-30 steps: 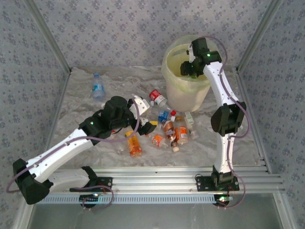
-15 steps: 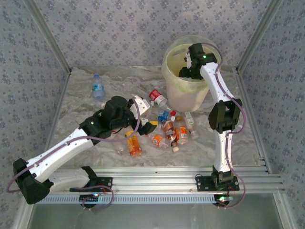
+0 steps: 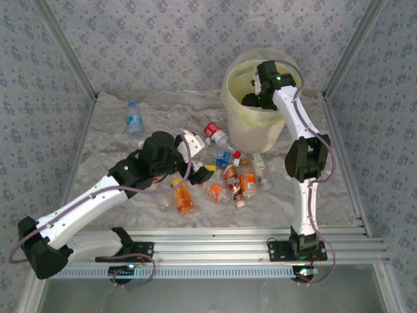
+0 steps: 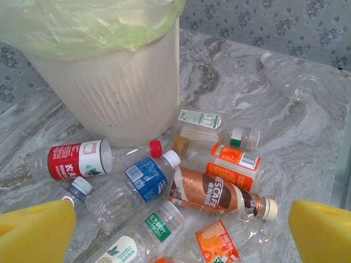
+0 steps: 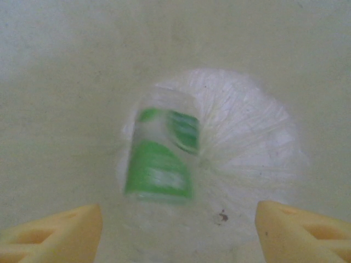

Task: Put the plastic bottles in the bin

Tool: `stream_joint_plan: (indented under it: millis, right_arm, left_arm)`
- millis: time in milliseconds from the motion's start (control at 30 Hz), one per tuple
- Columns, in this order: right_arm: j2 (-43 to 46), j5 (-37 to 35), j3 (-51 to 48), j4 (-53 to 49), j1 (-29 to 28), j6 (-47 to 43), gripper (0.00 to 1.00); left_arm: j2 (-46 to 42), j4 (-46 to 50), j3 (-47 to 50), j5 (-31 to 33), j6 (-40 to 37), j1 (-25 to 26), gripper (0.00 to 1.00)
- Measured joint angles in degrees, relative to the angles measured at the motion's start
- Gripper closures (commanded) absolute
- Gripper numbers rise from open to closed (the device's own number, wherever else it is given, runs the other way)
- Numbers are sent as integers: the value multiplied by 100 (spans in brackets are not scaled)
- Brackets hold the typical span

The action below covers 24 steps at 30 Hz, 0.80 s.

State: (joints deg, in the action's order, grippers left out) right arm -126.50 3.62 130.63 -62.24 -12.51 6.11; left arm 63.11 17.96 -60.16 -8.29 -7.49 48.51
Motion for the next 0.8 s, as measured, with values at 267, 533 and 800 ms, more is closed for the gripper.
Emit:
stream_joint_plan:
  millis: [267, 533, 800]
  right_arm:
    - [291, 28, -81, 9, 2, 11, 19]
    - [1263, 26, -629, 387, 7, 59, 21]
    - [2551, -197, -1871, 1211, -101, 55, 20]
  left_arm:
    - [0, 0, 0, 22, 2, -15, 0]
    - [-13, -2, 0, 26, 76, -20, 0]
    - [-13, -4, 0, 20, 153, -20, 0]
